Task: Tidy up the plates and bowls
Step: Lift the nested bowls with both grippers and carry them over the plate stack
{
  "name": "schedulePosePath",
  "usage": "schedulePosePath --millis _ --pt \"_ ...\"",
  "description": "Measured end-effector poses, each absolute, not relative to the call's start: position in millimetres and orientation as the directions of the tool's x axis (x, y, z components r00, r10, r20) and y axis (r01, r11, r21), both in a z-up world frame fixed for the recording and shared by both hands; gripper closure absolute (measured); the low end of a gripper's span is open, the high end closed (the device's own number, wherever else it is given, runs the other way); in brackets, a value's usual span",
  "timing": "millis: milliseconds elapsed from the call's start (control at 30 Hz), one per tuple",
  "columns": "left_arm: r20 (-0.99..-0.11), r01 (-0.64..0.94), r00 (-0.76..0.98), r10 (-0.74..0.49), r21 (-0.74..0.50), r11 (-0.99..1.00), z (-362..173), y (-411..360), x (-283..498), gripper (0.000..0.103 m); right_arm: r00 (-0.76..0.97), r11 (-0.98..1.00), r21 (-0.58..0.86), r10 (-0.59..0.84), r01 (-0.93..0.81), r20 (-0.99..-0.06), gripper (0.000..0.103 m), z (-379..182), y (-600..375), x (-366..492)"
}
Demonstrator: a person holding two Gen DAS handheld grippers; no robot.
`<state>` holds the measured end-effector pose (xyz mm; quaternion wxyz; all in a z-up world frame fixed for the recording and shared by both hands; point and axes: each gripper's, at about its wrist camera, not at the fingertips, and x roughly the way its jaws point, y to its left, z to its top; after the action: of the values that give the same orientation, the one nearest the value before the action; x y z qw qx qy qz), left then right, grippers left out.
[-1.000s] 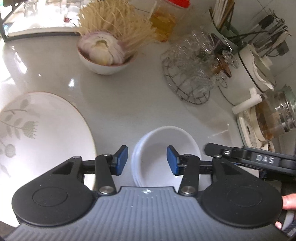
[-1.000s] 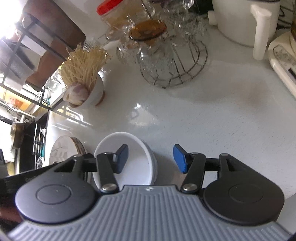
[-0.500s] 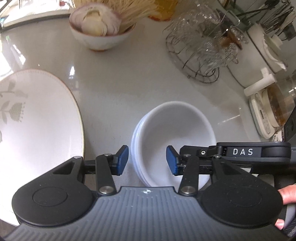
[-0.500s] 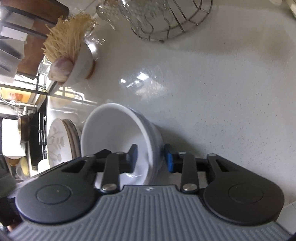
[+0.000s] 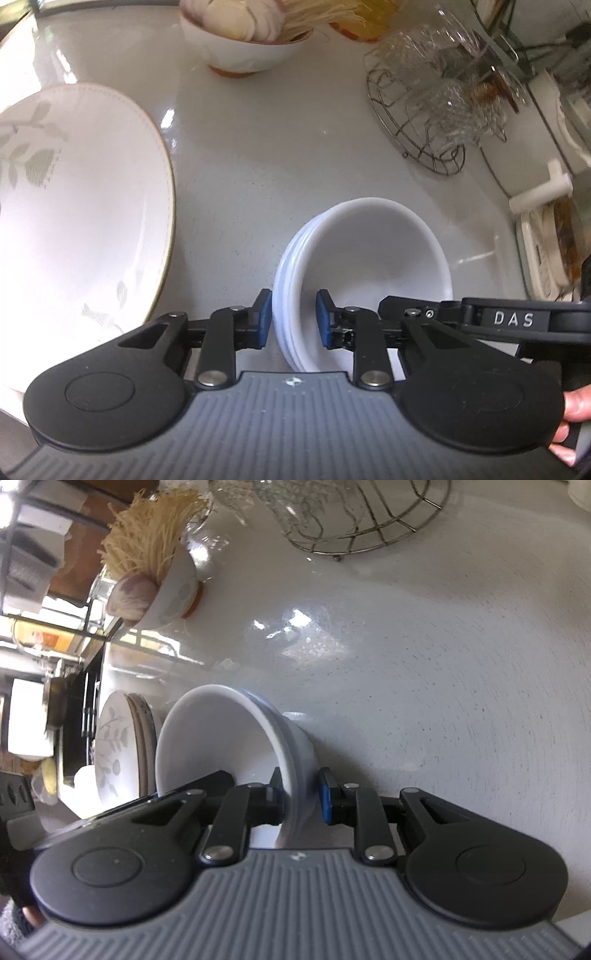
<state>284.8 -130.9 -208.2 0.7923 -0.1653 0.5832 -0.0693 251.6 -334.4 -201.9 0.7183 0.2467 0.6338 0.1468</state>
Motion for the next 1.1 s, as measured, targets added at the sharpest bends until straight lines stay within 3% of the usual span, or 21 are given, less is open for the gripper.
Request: schedulePosePath --millis 433,1100 --pt "-0.878 -0.194 0.347 -0.329 -0.410 0.891 -202.8 -111.4 269.3 0.078 0.126 0.854 0.520 0.513 0.020 -0.849 0.083 -192.7 -325.3 255.7" --pt "-0.835 -0.085 0.410 -0.366 -0.434 0.897 -132.8 -63.1 278.6 0.077 0.201 0.854 0.519 0.512 -0.016 -0.835 0.082 -132.7 -288.5 252.8"
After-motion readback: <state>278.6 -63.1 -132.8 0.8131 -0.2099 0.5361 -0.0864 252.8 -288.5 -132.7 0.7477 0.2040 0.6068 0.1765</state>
